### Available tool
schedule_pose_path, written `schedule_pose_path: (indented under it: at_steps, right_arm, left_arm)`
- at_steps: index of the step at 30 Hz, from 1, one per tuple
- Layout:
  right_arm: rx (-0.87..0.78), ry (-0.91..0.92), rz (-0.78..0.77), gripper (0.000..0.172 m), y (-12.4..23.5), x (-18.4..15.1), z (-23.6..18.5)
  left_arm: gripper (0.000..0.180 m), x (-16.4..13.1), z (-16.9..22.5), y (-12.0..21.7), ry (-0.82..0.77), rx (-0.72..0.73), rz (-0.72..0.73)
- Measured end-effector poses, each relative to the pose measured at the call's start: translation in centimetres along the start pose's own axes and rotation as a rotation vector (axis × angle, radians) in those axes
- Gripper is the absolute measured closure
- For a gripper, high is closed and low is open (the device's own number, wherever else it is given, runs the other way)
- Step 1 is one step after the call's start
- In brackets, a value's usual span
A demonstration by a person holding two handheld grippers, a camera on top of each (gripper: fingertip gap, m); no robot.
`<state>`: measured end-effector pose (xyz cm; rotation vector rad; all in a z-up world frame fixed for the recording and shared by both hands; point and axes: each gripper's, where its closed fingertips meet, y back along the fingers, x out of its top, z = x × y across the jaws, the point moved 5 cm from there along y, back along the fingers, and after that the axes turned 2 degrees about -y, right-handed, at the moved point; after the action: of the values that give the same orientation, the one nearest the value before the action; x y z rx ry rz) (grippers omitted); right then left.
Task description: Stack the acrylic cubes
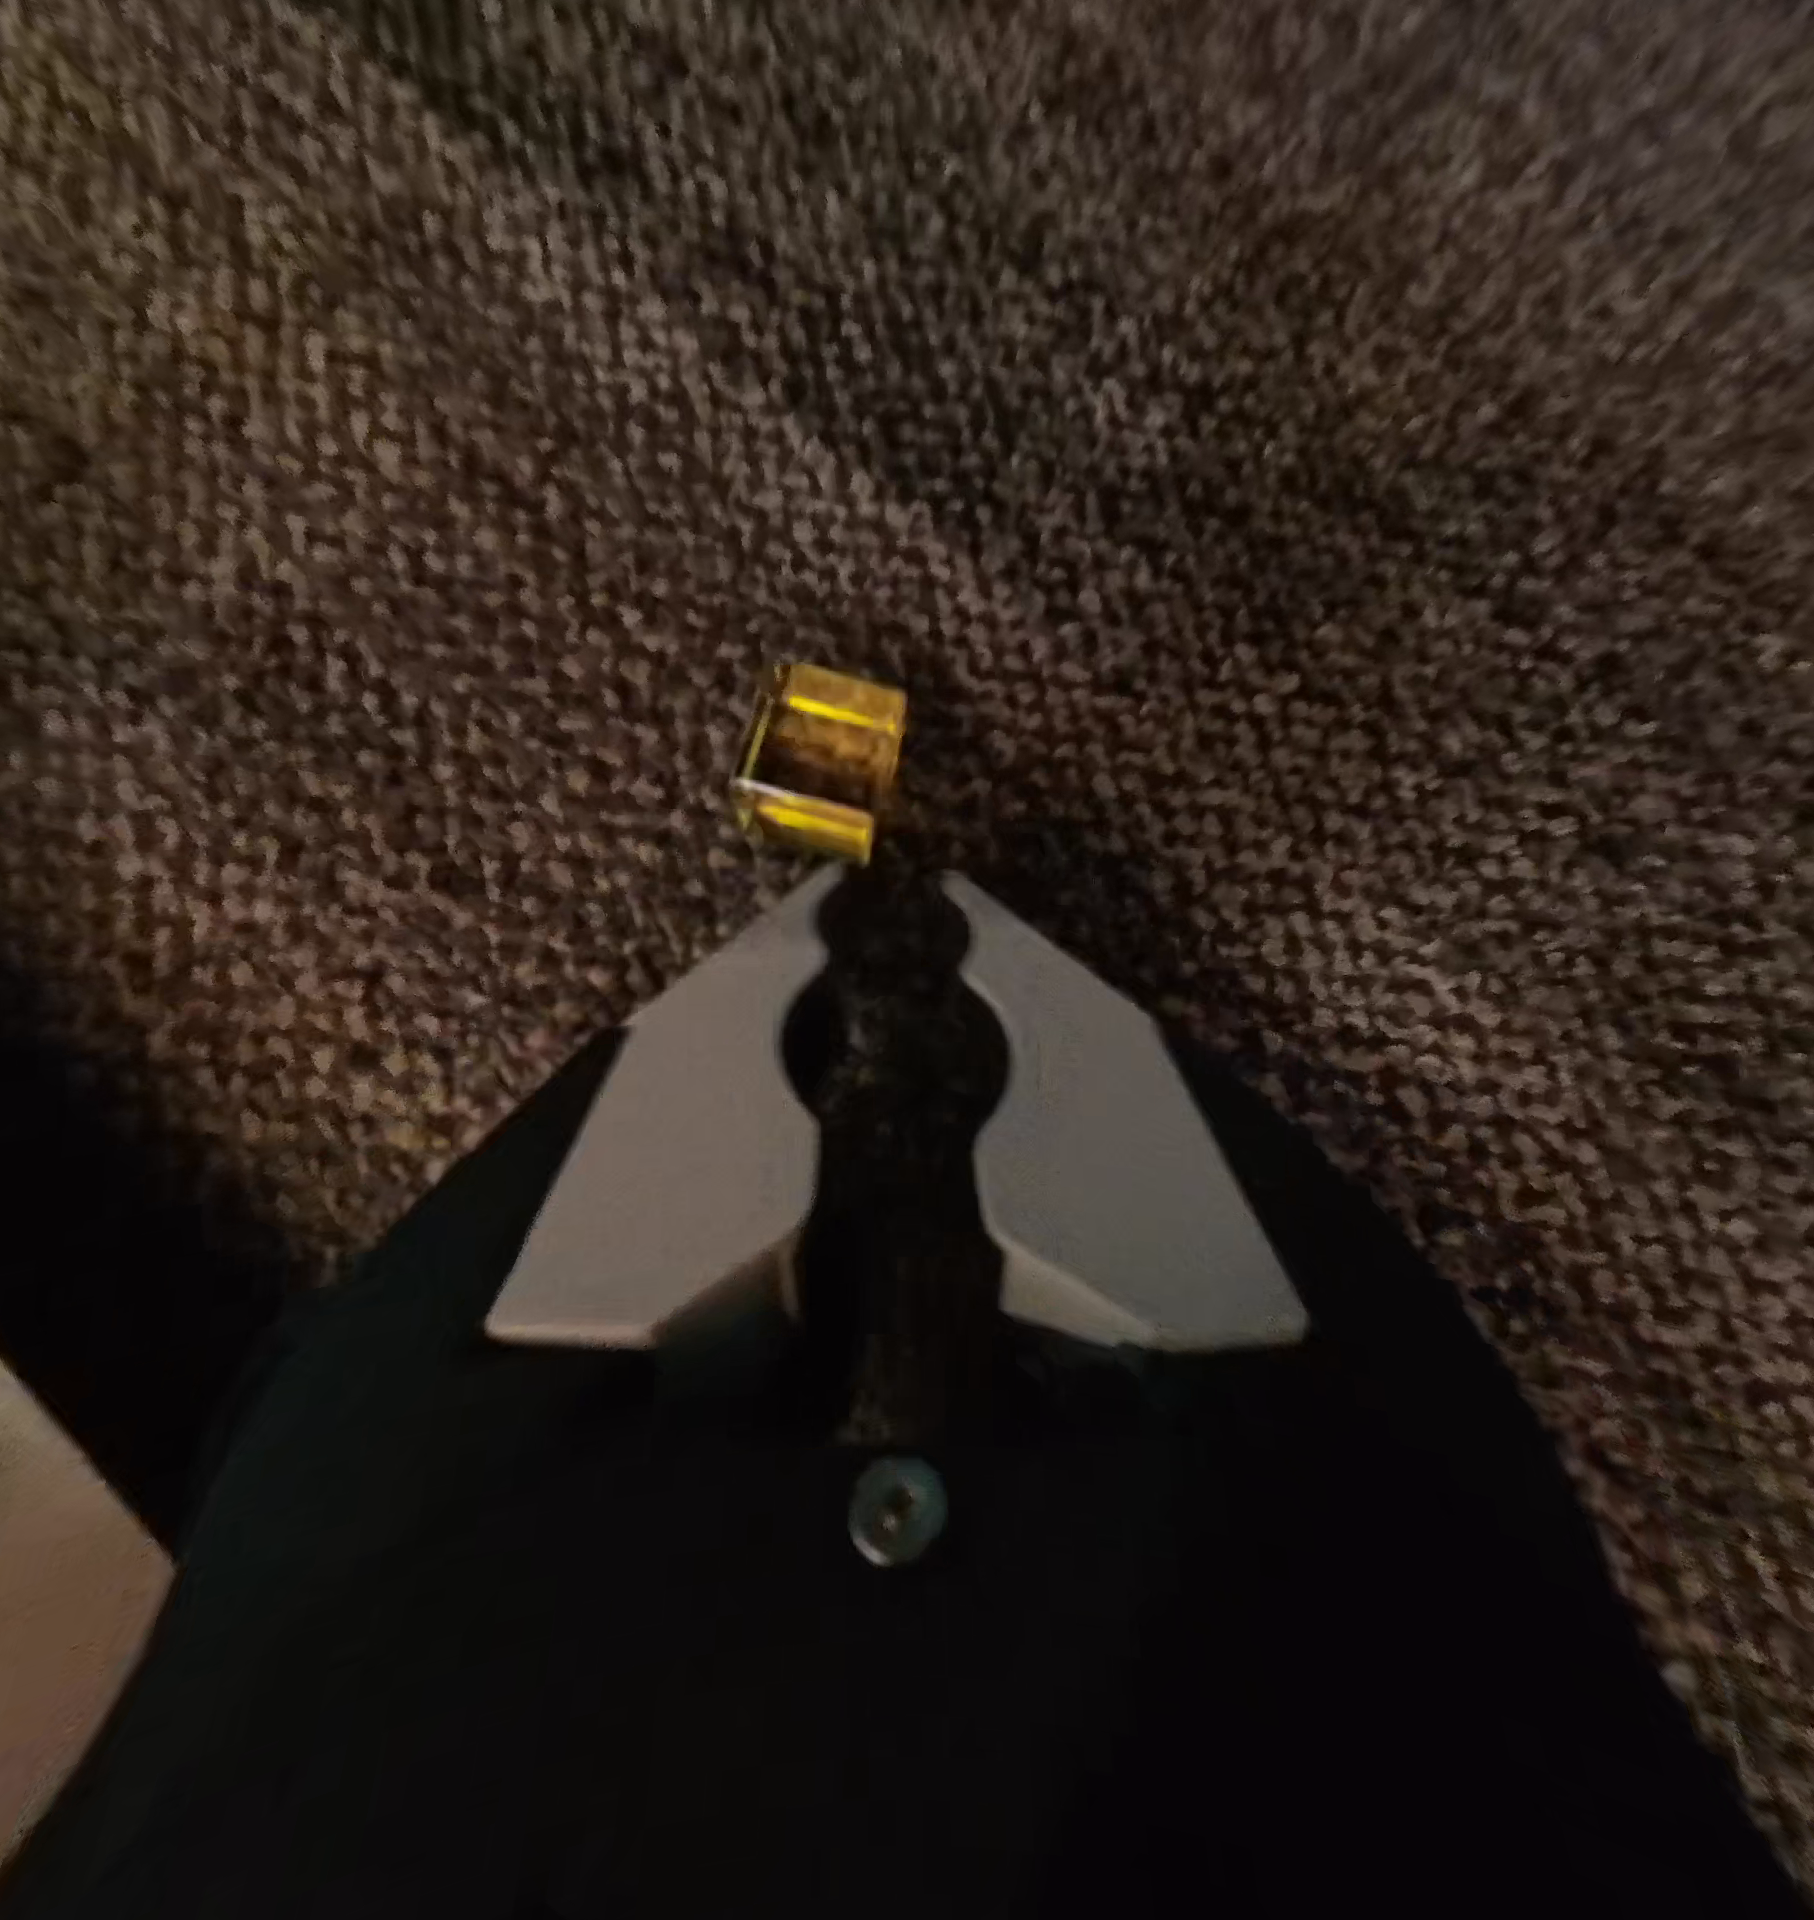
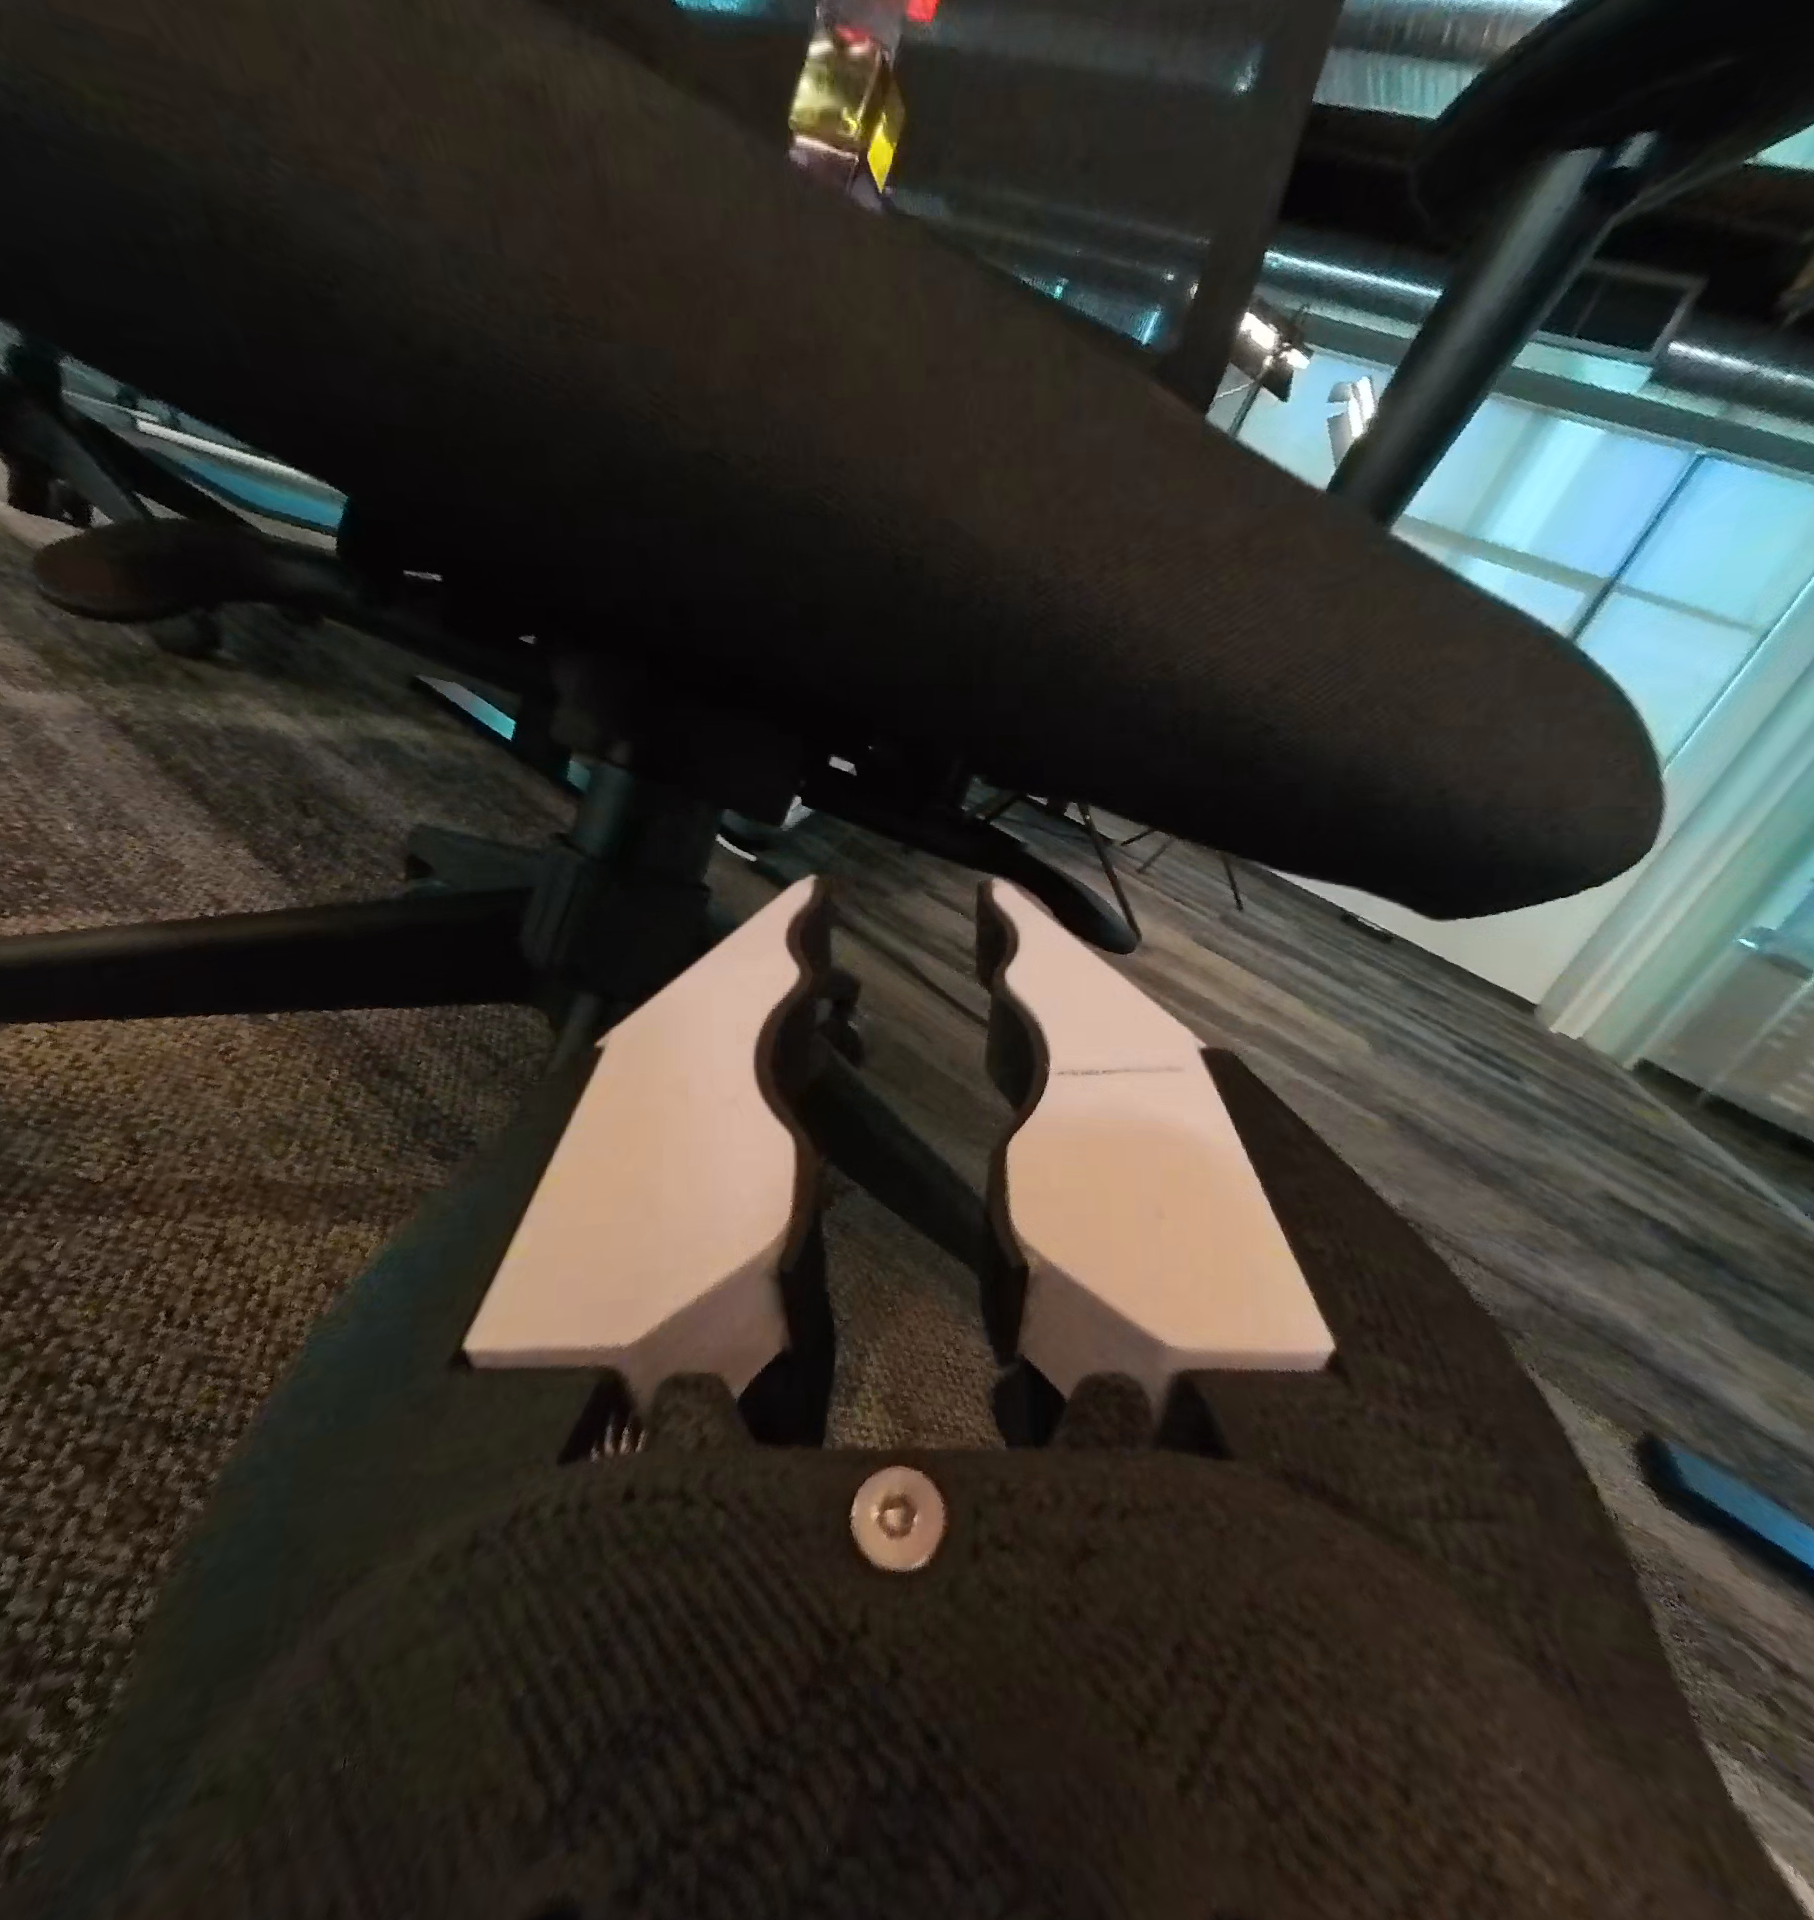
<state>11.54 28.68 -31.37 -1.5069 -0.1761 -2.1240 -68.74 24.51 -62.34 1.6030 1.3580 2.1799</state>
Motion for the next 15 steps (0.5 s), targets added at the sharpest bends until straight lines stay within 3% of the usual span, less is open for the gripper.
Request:
schedule_pose_path:
  at_steps: [6,9,15]
  right_arm:
    - [-0.004,-0.087,0.031,0.145,1.3,0.6,0.8]
    - [-0.009,-0.109,0.035,0.145,1.8,0.5,1.4]
    - [-0.035,-0.177,0.005,0.148,1.6,-0.2,2.4]
  left_arm:
    - [0.159,-0.4,1.0,2.7,0.148,0.020,0.126]
    - [0.124,0.1,0.5,3.6,0.131,0.070,0.118]
    - [0.119,1.4,-0.4,2.5,0.102,0.087,0.097]
